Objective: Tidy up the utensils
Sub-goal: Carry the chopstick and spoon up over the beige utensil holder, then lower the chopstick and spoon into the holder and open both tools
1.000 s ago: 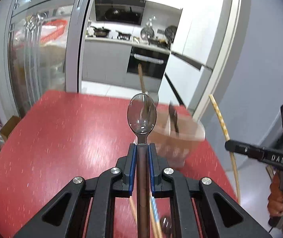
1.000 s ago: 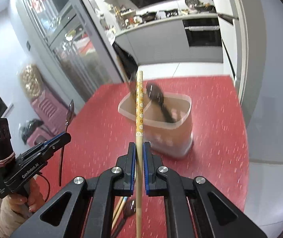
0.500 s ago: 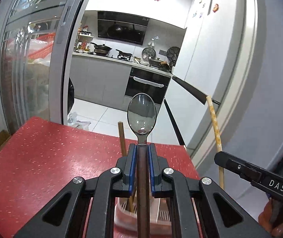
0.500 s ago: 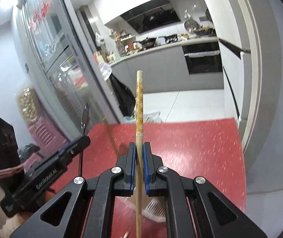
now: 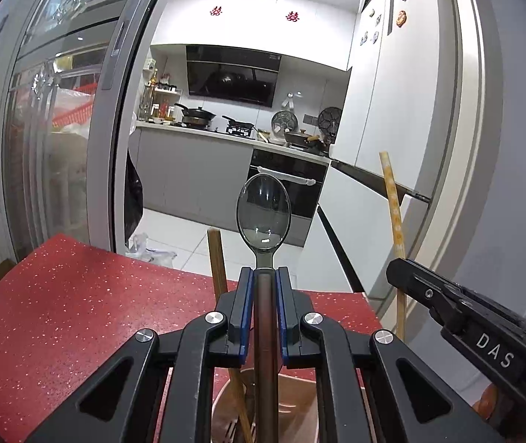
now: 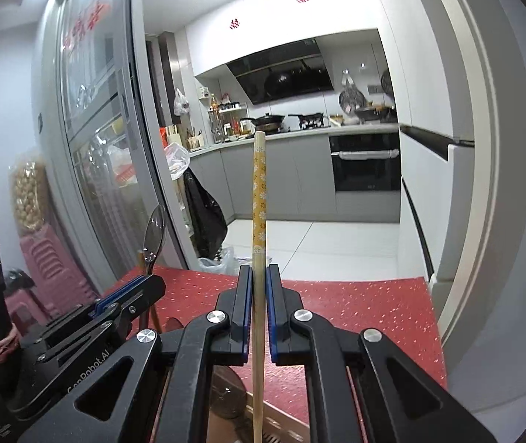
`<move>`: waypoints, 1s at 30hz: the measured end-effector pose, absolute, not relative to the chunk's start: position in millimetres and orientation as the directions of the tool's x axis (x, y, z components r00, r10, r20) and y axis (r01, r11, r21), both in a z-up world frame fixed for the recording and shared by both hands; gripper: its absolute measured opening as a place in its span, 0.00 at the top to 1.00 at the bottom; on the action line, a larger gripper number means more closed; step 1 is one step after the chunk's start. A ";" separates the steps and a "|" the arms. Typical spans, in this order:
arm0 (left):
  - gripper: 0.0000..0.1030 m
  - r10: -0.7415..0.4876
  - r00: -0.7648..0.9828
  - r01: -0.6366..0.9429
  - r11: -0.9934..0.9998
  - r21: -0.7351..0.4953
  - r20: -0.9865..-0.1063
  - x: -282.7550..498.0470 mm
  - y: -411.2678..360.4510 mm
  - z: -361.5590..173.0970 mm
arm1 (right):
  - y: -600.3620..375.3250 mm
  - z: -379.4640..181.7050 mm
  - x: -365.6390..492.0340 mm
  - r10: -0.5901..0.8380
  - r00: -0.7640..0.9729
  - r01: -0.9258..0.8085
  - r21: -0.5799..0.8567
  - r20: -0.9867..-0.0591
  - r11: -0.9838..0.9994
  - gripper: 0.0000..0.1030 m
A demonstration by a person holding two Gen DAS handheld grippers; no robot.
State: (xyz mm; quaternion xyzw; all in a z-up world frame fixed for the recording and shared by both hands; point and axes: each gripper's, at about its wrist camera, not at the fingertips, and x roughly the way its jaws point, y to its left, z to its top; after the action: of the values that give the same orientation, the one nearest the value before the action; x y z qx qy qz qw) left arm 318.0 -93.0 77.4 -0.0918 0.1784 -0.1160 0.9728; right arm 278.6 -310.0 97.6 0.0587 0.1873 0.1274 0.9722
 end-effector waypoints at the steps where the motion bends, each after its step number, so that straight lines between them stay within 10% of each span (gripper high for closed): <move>1: 0.64 -0.255 0.910 0.192 0.958 -0.213 -0.327 317.0 -94.1 74.6 | -308.6 93.3 278.8 0.265 0.900 -0.225 0.151 -0.347 0.963 0.93; 30: 0.64 -0.173 0.866 0.165 0.984 -0.059 -0.470 289.1 -102.2 46.1 | -317.9 41.7 255.1 0.265 0.817 -0.228 0.136 -0.511 0.964 0.92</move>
State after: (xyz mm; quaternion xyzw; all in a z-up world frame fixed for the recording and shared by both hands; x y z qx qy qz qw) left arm 289.1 -102.2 46.1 -0.0083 0.2440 -0.0877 0.9658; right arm 255.1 -317.9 41.7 0.0341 0.2731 0.1292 0.9527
